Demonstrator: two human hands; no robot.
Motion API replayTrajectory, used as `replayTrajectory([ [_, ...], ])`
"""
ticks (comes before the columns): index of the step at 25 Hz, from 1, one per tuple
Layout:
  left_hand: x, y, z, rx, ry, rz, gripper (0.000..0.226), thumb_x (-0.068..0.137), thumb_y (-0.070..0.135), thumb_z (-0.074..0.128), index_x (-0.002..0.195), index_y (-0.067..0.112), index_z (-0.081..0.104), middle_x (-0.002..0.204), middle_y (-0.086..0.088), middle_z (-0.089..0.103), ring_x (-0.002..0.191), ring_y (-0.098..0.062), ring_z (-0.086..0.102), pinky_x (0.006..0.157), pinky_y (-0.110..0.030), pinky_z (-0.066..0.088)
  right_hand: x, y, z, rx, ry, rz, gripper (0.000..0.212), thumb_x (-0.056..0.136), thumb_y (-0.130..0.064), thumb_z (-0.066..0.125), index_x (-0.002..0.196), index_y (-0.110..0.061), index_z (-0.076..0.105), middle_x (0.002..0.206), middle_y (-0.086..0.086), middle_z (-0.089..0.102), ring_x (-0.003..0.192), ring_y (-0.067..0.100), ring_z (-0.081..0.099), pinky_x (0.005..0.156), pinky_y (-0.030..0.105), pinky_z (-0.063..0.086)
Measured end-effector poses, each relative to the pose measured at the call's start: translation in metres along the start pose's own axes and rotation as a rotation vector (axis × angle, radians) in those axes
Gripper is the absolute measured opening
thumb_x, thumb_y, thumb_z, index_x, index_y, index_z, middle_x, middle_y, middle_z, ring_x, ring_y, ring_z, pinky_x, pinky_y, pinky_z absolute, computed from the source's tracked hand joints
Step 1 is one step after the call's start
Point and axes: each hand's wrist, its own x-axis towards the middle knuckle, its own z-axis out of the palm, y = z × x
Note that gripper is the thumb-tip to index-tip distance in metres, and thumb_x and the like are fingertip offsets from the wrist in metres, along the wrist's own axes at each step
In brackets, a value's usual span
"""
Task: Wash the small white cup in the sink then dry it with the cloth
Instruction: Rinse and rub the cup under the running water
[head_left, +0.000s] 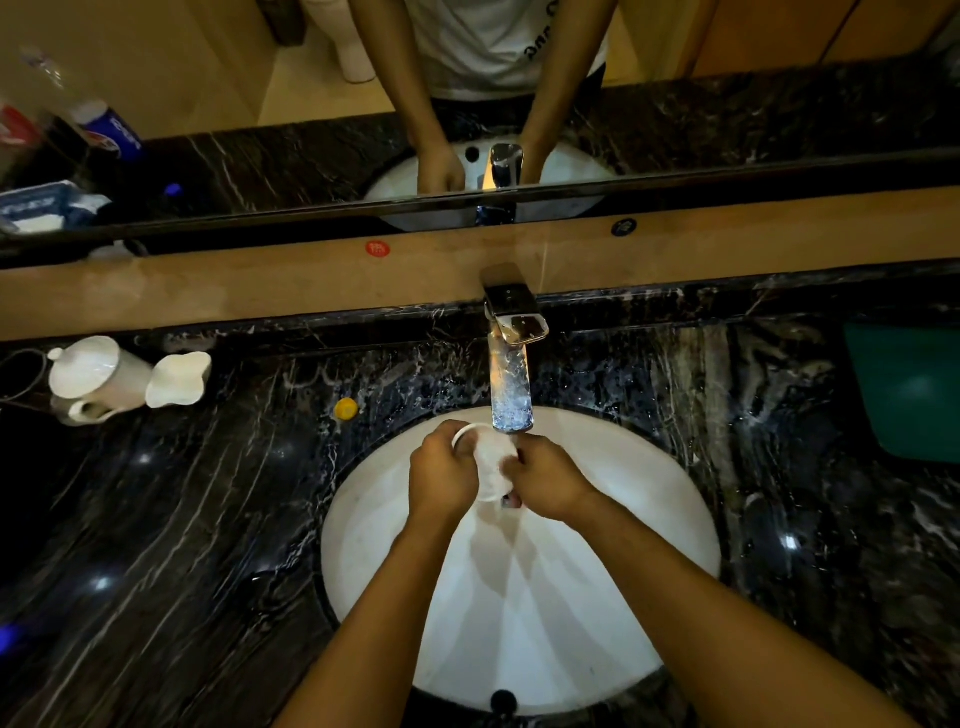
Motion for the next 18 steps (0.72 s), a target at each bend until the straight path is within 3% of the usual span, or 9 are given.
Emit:
replayTrajectory([
  [2, -0.001, 0.001, -0.002, 0.006, 0.022, -0.014, 0.022, 0.103, 0.018, 0.052, 0.116, 0.011, 0.069, 0.110, -0.011, 0.074, 0.089, -0.021, 0.059, 0.076, -0.027, 0.041, -0.002, -0.002, 0.001, 0.155, -0.040, 0.025, 0.026, 0.092, 0.003, 0.050, 0.114, -0.002, 0.065, 0.087, 0.015, 0.069, 0.065, 0.029, 0.062, 0.058, 0.031, 0.054],
  [5, -0.002, 0.001, -0.004, 0.020, 0.053, -0.029, 0.023, 0.103, 0.018, 0.052, 0.118, 0.011, 0.069, 0.112, -0.011, 0.073, 0.088, -0.017, 0.055, 0.076, -0.026, 0.039, -0.001, 0.000, 0.000, 0.157, -0.031, 0.057, 0.019, 0.100, -0.012, 0.052, 0.103, -0.001, 0.067, 0.071, 0.016, 0.066, 0.047, 0.019, 0.057, 0.043, 0.022, 0.041],
  [9, -0.001, 0.003, -0.001, 0.004, 0.099, -0.026, 0.023, 0.103, 0.021, 0.053, 0.116, 0.011, 0.070, 0.107, -0.008, 0.073, 0.084, -0.015, 0.054, 0.074, -0.025, 0.039, -0.001, 0.001, 0.003, 0.265, -0.057, 0.101, 0.024, 0.093, 0.000, 0.049, 0.112, 0.002, 0.064, 0.082, 0.019, 0.064, 0.061, 0.027, 0.058, 0.054, 0.029, 0.042],
  [11, -0.001, 0.003, 0.001, -0.019, 0.093, -0.019, 0.019, 0.103, 0.022, 0.053, 0.112, 0.015, 0.068, 0.102, -0.004, 0.071, 0.082, -0.015, 0.056, 0.065, -0.023, 0.041, -0.001, 0.002, 0.004, 0.358, -0.066, 0.105, 0.033, 0.088, 0.005, 0.050, 0.118, 0.000, 0.063, 0.090, 0.019, 0.064, 0.069, 0.028, 0.056, 0.058, 0.033, 0.042],
  [14, 0.001, -0.001, 0.001, -0.014, -0.039, -0.017, 0.008, 0.100, 0.029, 0.059, 0.103, 0.021, 0.059, 0.095, 0.004, 0.069, 0.077, -0.007, 0.060, 0.055, -0.014, 0.037, 0.000, 0.008, 0.001, 0.383, -0.002, 0.073, 0.039, 0.089, 0.005, 0.049, 0.121, -0.011, 0.065, 0.105, 0.015, 0.072, 0.078, 0.026, 0.065, 0.056, 0.024, 0.053],
  [16, 0.004, -0.004, -0.001, 0.074, -0.164, -0.038, 0.023, 0.093, 0.038, 0.067, 0.101, 0.021, 0.054, 0.086, 0.010, 0.062, 0.074, -0.001, 0.056, 0.051, -0.020, 0.037, 0.000, 0.010, 0.000, 0.314, 0.047, 0.018, 0.034, 0.095, 0.000, 0.050, 0.120, -0.015, 0.067, 0.109, 0.009, 0.074, 0.089, 0.022, 0.071, 0.057, 0.017, 0.056],
  [18, 0.008, -0.004, -0.004, 0.161, -0.247, -0.048, 0.027, 0.091, 0.041, 0.068, 0.099, 0.020, 0.055, 0.082, 0.009, 0.059, 0.071, -0.004, 0.055, 0.040, -0.019, 0.038, 0.001, 0.011, 0.000, 0.152, 0.129, -0.057, 0.025, 0.098, -0.008, 0.056, 0.116, -0.015, 0.071, 0.101, 0.001, 0.073, 0.090, 0.020, 0.070, 0.057, 0.012, 0.052],
])
